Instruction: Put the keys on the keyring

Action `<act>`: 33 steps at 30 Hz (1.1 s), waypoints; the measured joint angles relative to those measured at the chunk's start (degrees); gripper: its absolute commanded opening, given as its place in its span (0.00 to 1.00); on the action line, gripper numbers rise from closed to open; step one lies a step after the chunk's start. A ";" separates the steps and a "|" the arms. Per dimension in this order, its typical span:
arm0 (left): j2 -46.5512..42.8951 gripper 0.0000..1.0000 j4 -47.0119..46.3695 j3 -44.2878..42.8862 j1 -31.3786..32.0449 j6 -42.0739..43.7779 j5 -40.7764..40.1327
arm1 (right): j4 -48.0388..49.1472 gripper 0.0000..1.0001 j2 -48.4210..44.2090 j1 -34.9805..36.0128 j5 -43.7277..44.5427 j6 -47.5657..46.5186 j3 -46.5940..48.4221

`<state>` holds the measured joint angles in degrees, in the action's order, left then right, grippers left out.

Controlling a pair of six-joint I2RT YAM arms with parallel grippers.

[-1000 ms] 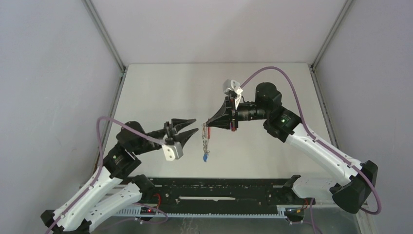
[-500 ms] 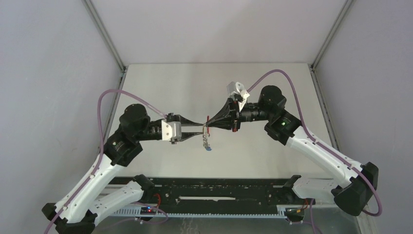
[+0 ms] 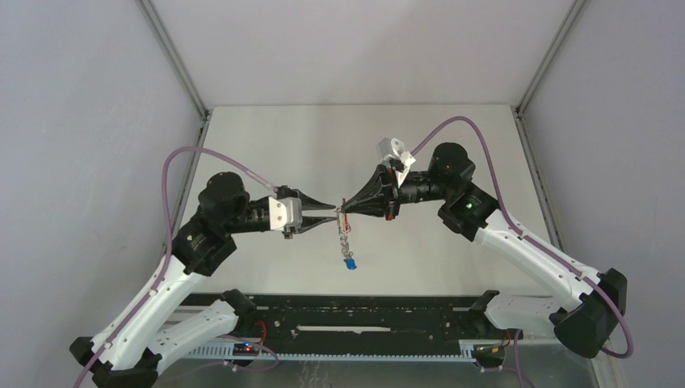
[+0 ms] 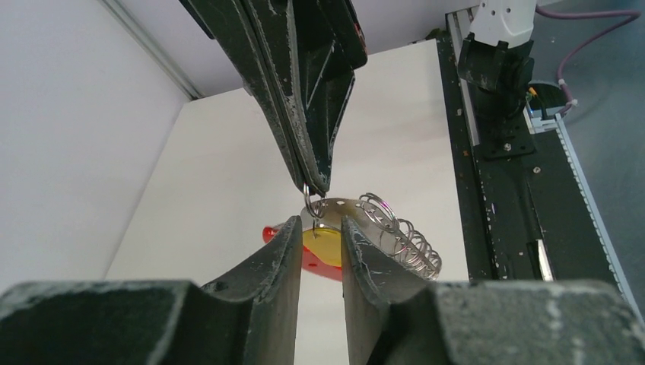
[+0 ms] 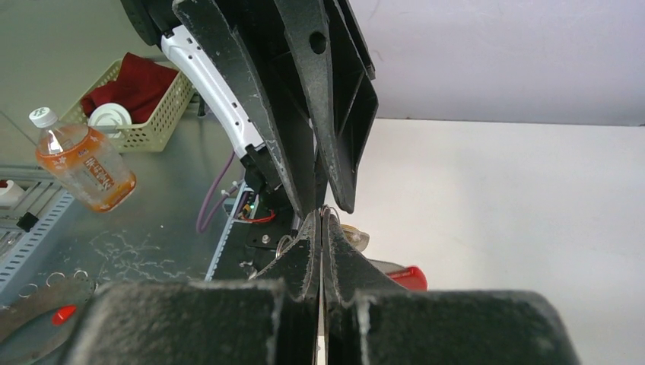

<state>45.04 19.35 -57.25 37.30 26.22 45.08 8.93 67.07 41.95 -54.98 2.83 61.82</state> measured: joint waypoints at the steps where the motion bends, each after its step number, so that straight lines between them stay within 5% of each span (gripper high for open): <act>1: -0.15 0.31 -0.17 0.00 0.00 -0.35 -0.15 | -0.04 0.00 0.00 0.00 -0.07 -0.07 0.00; 21: 1.92 0.25 0.52 -0.83 -0.44 -4.50 0.33 | -0.04 0.00 0.00 1.11 -0.59 -1.11 -0.02; 33: 1.92 0.02 1.07 -1.07 -0.48 -5.29 1.81 | -0.48 0.00 0.00 1.66 -0.48 -1.68 -0.02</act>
<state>46.96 20.43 -58.33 36.82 20.93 46.89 8.45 67.07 43.62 -55.46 1.15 61.80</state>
